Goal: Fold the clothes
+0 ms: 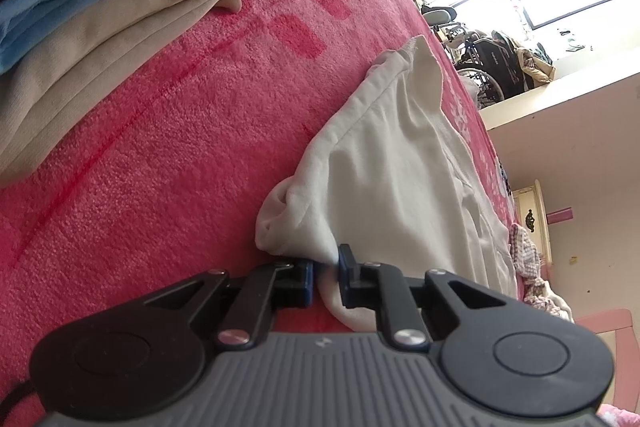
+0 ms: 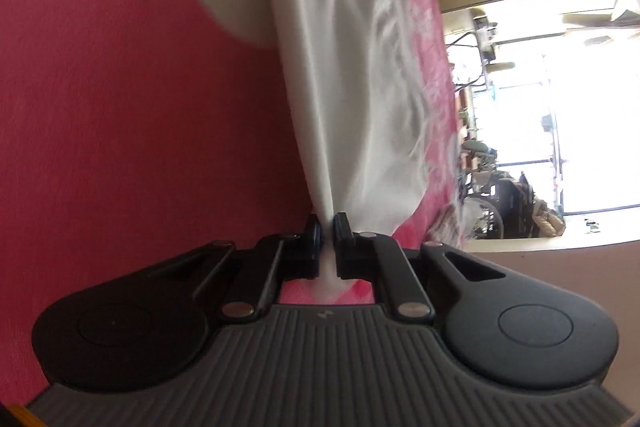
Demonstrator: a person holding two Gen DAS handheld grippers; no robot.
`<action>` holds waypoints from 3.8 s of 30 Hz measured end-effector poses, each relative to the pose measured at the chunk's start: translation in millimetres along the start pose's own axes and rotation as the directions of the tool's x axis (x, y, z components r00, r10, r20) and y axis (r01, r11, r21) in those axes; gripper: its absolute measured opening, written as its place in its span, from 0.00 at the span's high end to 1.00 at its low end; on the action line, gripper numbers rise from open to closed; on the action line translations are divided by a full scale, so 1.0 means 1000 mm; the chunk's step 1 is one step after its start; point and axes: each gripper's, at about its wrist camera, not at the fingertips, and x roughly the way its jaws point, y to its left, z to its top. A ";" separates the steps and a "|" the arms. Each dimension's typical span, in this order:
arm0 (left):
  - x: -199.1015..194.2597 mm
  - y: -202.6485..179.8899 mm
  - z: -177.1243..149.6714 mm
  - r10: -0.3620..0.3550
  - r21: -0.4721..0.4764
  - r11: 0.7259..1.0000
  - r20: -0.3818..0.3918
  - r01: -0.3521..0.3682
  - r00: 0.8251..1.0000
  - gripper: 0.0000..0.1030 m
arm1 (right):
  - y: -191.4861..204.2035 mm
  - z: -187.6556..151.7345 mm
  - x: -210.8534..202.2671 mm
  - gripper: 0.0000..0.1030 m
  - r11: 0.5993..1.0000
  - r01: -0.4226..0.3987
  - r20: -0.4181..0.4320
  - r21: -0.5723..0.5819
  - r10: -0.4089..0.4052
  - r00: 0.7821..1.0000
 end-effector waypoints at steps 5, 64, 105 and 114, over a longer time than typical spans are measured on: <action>-0.001 -0.001 -0.003 -0.006 -0.005 1.000 -0.004 0.006 1.000 0.86 | 0.005 -0.033 0.017 0.97 0.997 -0.031 -0.119 0.067 0.039 0.992; 0.000 0.014 -0.003 -0.043 -0.031 0.999 -0.021 0.042 0.999 0.86 | 0.017 -0.154 0.009 0.38 -0.919 -0.152 0.578 0.365 0.095 0.811; -0.074 -0.014 -0.035 -0.055 -0.019 0.998 0.126 0.058 0.991 0.95 | -0.025 -0.148 -0.011 0.92 -0.808 -0.326 0.371 0.490 -0.145 0.917; -0.157 0.006 -0.082 0.005 0.059 0.998 0.037 -0.007 0.999 0.95 | 0.025 -0.144 -0.096 0.92 -0.836 -0.285 0.393 0.469 -0.091 0.915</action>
